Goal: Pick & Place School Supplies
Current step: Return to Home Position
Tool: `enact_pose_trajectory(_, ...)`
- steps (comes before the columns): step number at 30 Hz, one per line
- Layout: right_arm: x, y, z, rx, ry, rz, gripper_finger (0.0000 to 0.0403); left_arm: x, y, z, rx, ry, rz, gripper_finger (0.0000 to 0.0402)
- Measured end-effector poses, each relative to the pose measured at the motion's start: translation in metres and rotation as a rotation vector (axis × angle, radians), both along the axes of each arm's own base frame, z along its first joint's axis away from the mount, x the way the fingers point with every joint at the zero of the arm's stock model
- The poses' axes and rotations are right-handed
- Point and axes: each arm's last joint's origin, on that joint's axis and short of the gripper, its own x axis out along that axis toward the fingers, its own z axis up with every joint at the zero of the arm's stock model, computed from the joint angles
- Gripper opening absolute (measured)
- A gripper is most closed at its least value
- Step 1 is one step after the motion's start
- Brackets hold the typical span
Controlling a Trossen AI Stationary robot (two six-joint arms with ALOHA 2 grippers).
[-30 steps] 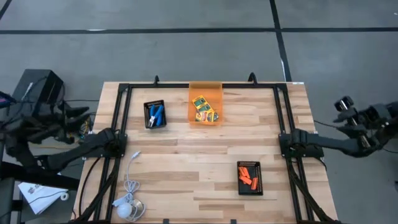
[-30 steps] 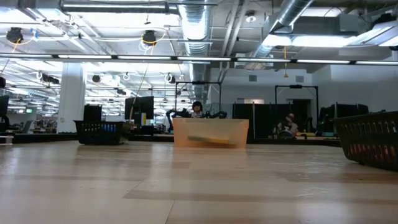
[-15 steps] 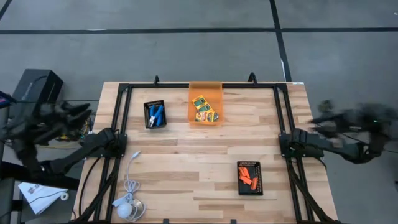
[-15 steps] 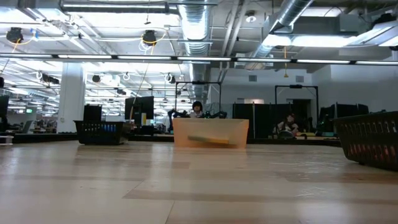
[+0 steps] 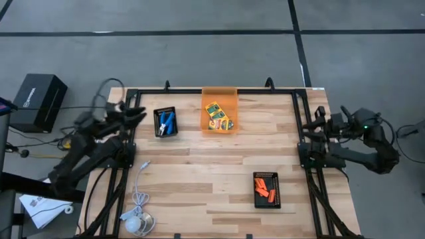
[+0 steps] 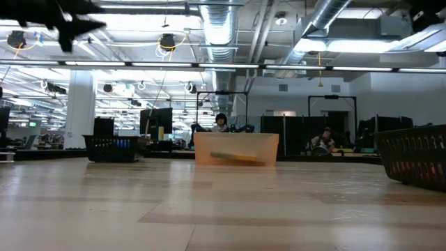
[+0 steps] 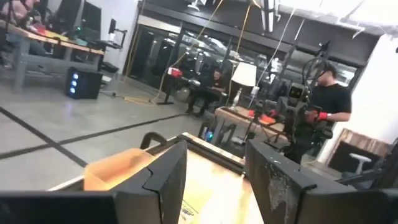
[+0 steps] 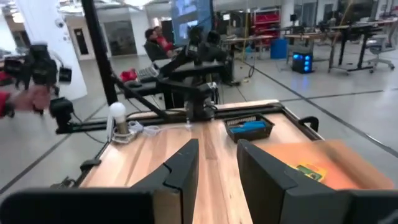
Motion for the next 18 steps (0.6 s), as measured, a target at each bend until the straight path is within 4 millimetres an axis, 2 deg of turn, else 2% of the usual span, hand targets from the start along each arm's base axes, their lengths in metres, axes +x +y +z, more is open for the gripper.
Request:
enact_pose_trajectory(5, 0.000, -0.001, -0.001, 0.008, 0.005, -0.026, 0.0103, 0.022, 0.016, -0.046, -0.037, -0.038, -0.050, 0.0161)
enact_pose_trajectory(10, 0.005, -0.002, -0.003, 0.022, -0.009, -0.028, 0.0103, 0.034, 0.022, -0.086, -0.096, -0.062, -0.098, 0.0159)
enact_pose_trajectory(13, 0.009, -0.003, -0.008, 0.045, 0.004, -0.025, 0.0103, 0.035, 0.021, -0.086, -0.082, -0.058, -0.108, 0.0159)
enact_pose_trajectory(18, 0.010, -0.003, -0.006, 0.060, -0.016, -0.022, 0.0103, 0.035, 0.021, -0.086, -0.074, -0.049, -0.109, 0.0161)
